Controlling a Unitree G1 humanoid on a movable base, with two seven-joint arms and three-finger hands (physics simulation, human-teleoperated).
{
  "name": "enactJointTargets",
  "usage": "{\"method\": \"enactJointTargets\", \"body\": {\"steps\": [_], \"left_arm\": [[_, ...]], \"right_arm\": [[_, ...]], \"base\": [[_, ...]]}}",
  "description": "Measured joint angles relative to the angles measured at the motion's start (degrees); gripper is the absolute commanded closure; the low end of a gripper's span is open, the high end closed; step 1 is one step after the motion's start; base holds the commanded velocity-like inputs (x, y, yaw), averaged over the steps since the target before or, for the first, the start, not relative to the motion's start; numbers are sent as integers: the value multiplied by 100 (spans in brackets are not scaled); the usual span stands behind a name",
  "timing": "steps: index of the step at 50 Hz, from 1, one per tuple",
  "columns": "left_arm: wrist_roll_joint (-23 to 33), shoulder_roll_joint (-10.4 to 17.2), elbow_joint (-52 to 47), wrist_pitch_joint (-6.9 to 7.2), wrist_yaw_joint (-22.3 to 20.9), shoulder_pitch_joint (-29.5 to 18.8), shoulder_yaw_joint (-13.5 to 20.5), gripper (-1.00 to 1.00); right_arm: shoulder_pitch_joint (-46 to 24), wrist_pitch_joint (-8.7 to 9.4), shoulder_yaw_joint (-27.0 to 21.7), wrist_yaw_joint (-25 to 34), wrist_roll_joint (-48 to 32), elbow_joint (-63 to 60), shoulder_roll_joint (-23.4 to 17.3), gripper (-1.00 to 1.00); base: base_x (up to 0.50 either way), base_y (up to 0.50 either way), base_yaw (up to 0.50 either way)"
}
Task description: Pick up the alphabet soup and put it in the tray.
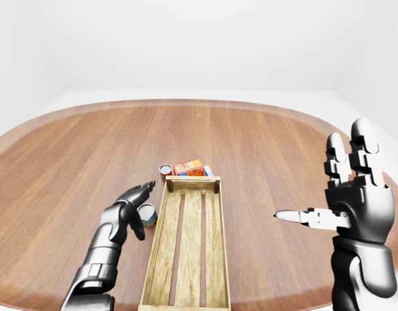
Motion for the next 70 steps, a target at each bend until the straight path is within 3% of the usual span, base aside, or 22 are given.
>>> {"method": "enactJointTargets", "body": {"steps": [20, 41, 70], "left_arm": [[-98, 26, 35, 61, -99, -53, 5, -100], [-39, 116, 1783, -140, 857, -778, -212, -100], [-233, 22, 3351, -286, 1411, -1431, -466, -100]], "right_arm": [[-22, 0, 57, 13, -60, 40, -15, -99], [-23, 0, 36, 25, 39, -7, -7, -99], [-20, 0, 14, 19, 91, -28, -6, -99]], "base": [[0, 0, 0], [0, 0, 0], [0, 0, 0]]}}
